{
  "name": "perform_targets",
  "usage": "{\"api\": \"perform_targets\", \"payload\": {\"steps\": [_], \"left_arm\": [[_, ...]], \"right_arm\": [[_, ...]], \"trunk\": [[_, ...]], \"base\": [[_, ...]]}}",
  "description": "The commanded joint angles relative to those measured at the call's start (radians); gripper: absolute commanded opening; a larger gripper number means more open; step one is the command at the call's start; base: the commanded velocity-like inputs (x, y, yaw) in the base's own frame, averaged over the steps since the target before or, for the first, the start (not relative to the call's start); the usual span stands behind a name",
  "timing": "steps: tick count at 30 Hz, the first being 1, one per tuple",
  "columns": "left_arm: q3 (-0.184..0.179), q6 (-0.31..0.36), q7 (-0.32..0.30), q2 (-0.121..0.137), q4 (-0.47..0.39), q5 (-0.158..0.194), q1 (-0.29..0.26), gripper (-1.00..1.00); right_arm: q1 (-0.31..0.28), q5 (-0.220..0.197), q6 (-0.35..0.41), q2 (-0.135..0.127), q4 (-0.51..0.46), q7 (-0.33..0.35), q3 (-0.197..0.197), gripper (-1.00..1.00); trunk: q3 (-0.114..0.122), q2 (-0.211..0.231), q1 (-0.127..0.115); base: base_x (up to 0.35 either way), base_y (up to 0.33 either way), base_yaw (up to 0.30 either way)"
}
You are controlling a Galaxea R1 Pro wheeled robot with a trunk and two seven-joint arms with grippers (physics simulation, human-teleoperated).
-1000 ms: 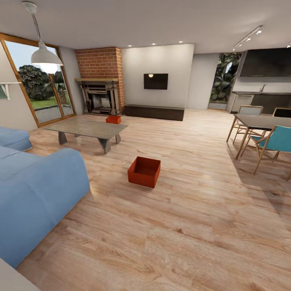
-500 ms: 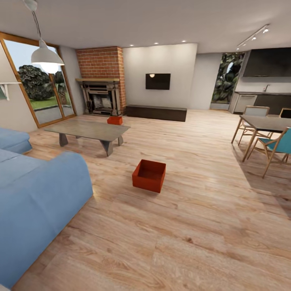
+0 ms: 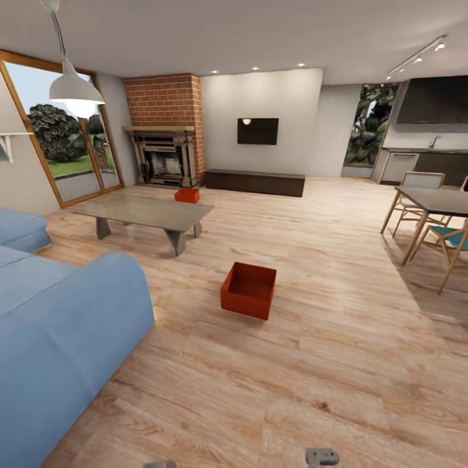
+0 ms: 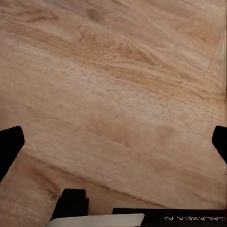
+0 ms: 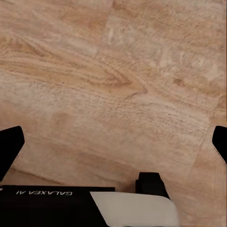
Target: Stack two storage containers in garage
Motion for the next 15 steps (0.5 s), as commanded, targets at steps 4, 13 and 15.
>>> {"api": "perform_targets", "payload": {"steps": [4, 13, 15], "left_arm": [[0.009, 0.046, -0.006, 0.001, -0.169, 0.001, -0.013, 1.0], [0.004, 0.268, 0.004, -0.003, -0.622, -0.002, 0.022, 1.0], [-0.005, 0.245, 0.007, -0.003, -0.583, -0.004, 0.024, 1.0]], "right_arm": [[-0.006, 0.003, -0.003, -0.003, -0.001, -0.004, 0.001, 1.0], [-0.018, 0.0, -0.067, -0.007, 0.0, 0.005, 0.0, 1.0], [-0.018, 0.0, -0.092, -0.007, 0.003, 0.008, 0.001, 1.0]], "trunk": [[-0.001, 0.0, 0.0], [-0.001, 0.0, 0.0], [-0.001, 0.0, 0.0]], "base": [[0.251, 0.195, 0.0], [0.204, 0.182, 0.0], [0.208, 0.152, -0.006]]}}
